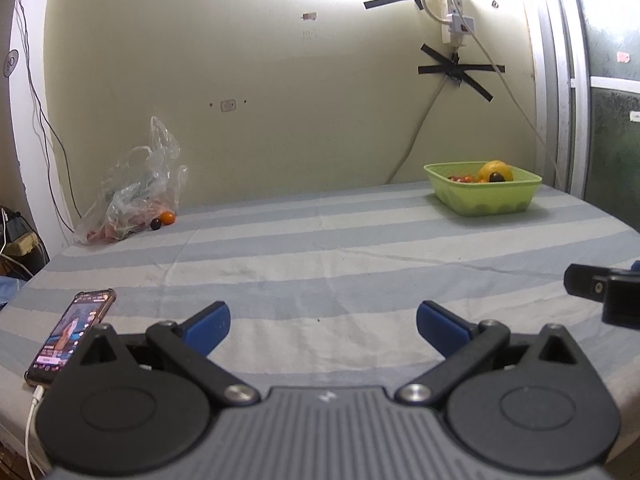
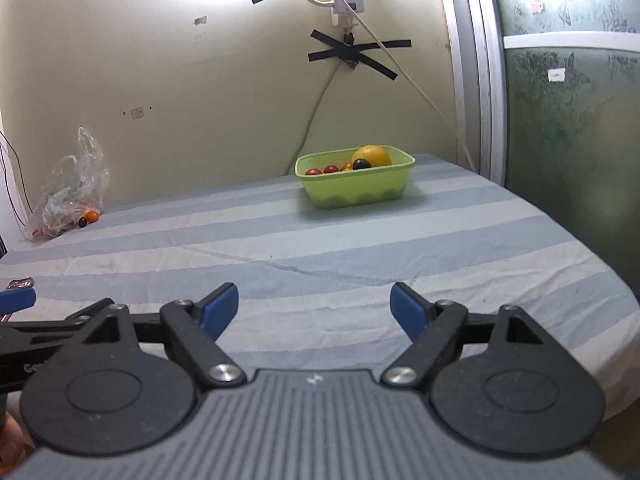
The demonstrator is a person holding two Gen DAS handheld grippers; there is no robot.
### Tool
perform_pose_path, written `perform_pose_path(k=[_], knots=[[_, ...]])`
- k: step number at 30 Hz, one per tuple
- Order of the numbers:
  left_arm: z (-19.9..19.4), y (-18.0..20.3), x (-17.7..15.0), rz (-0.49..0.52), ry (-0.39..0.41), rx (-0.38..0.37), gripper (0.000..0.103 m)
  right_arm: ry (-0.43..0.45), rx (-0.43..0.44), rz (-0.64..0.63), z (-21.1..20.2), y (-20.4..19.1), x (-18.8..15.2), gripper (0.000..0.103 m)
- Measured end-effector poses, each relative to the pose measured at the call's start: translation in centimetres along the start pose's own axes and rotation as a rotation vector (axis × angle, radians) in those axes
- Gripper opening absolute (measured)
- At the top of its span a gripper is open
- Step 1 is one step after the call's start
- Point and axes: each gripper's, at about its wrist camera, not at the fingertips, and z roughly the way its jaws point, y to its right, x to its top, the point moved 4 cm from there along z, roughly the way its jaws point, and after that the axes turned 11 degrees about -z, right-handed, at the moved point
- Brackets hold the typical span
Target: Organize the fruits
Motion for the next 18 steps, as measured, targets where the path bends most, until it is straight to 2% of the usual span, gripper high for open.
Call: perform_pose_path(k=[10, 18], knots=[[0.34, -0.15, -0.3, -0.016, -0.028, 0.005, 0.103, 0.007, -0.005, -0.004, -0.03, -0.02, 0.01, 0.086], [0.07, 0.1, -0.28, -0.006, -0.008, 0.016, 0.103, 0.006, -0.008, -0.001, -0.06, -0.12, -0.01, 0.086]])
